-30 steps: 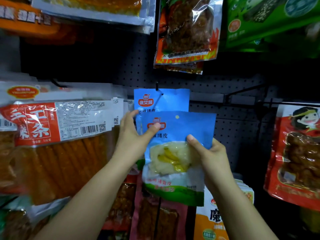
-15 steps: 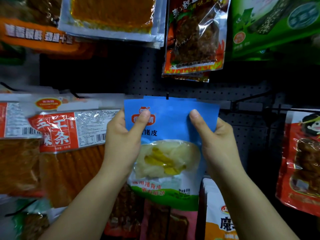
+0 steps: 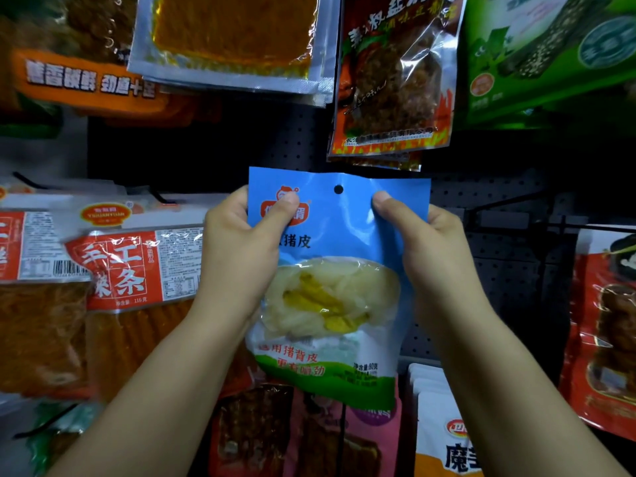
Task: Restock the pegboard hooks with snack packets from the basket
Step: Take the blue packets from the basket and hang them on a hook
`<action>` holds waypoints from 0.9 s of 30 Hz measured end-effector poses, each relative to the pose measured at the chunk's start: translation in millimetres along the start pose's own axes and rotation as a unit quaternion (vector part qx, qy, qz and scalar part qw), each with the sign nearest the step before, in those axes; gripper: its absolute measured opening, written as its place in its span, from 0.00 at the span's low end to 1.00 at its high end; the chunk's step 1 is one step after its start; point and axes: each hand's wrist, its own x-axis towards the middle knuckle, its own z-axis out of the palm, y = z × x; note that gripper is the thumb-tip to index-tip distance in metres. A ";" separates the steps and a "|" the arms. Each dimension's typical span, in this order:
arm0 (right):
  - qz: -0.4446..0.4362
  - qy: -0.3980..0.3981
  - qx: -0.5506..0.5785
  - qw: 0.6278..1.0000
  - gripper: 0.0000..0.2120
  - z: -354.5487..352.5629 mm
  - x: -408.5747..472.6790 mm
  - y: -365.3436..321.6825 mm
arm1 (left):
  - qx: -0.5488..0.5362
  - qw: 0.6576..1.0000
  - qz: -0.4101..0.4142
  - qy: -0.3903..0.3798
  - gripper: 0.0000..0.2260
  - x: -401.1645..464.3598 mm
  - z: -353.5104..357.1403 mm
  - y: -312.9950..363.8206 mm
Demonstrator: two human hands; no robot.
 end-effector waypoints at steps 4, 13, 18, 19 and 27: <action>0.012 0.009 0.012 1.000 0.11 -3.6 -0.8 8.4 | -0.003 1.000 -0.008 -0.003 0.05 -2.1 -1.2 -4.3; 0.035 0.064 -0.074 0.995 0.12 -10.0 4.8 40.8 | 0.077 0.993 -0.089 -0.001 0.07 6.2 5.7 -46.8; 0.015 0.090 -0.163 0.982 0.22 -21.3 25.4 61.1 | 0.142 0.983 -0.116 -0.010 0.01 19.0 11.0 -79.2; 0.019 0.089 -0.183 0.979 0.23 -22.6 31.3 63.0 | 0.155 0.981 -0.114 -0.013 0.01 23.4 13.5 -83.3; 0.064 0.118 -0.379 0.916 0.23 -34.3 78.7 88.5 | 0.246 0.958 -0.145 0.009 0.09 51.5 39.9 -113.7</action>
